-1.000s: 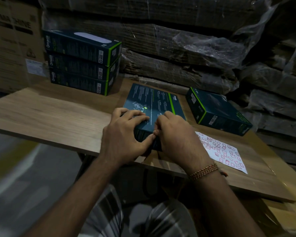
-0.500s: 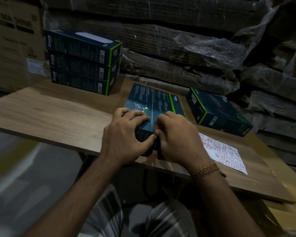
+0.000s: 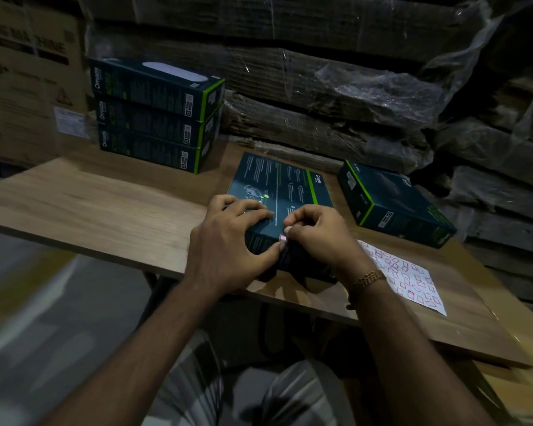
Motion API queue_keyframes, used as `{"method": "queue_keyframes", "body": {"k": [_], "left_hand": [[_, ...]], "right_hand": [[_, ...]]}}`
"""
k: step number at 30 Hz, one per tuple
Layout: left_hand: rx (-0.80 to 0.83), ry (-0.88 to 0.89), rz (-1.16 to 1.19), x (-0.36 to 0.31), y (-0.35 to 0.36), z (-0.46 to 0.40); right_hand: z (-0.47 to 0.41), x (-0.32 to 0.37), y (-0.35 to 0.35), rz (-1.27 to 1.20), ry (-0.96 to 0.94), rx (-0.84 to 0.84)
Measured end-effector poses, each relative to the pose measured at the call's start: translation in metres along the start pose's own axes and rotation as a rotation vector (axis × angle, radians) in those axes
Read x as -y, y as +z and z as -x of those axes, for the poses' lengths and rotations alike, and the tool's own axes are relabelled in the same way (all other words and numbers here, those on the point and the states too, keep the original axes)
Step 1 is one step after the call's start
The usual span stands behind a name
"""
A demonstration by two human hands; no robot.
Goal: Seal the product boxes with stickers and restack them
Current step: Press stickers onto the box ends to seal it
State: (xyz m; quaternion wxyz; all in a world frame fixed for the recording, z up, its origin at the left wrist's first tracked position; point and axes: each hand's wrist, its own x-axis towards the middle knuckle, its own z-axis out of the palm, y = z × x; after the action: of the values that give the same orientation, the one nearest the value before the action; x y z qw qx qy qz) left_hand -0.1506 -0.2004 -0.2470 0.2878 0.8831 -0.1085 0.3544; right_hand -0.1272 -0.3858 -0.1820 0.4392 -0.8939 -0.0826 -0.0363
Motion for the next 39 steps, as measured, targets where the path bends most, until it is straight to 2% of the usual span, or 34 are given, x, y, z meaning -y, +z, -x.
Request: {"method": "queue_keyframes", "body": {"k": [7, 12, 15, 19, 24, 27, 32, 39], "left_hand": [[0.005, -0.002, 0.006, 0.000, -0.001, 0.000], [0.005, 0.001, 0.027, -0.001, -0.002, 0.000], [0.011, 0.007, 0.018, 0.000, -0.001, 0.000], [0.005, 0.011, 0.023, 0.001, -0.001, 0.000], [-0.003, 0.010, 0.024, 0.001, 0.000, 0.000], [-0.016, 0.002, 0.037, 0.000, 0.001, 0.001], [-0.005, 0.005, 0.060, 0.002, 0.000, 0.000], [0.006, 0.018, 0.076, 0.004, -0.001, 0.001]], "right_hand": [[0.006, -0.009, 0.001, 0.031, -0.101, -0.069], [0.034, -0.026, 0.006, 0.147, -0.489, -0.269], [0.044, -0.038, 0.014, 0.256, -0.592, -0.332], [0.045, -0.043, 0.021, 0.350, -0.623, -0.365], [0.043, -0.040, 0.022, 0.443, -0.606, -0.297], [0.043, -0.042, 0.021, 0.393, -0.567, -0.281], [0.043, -0.038, 0.019, 0.229, -0.503, -0.354], [0.035, -0.038, 0.024, 0.302, -0.530, -0.417]]}}
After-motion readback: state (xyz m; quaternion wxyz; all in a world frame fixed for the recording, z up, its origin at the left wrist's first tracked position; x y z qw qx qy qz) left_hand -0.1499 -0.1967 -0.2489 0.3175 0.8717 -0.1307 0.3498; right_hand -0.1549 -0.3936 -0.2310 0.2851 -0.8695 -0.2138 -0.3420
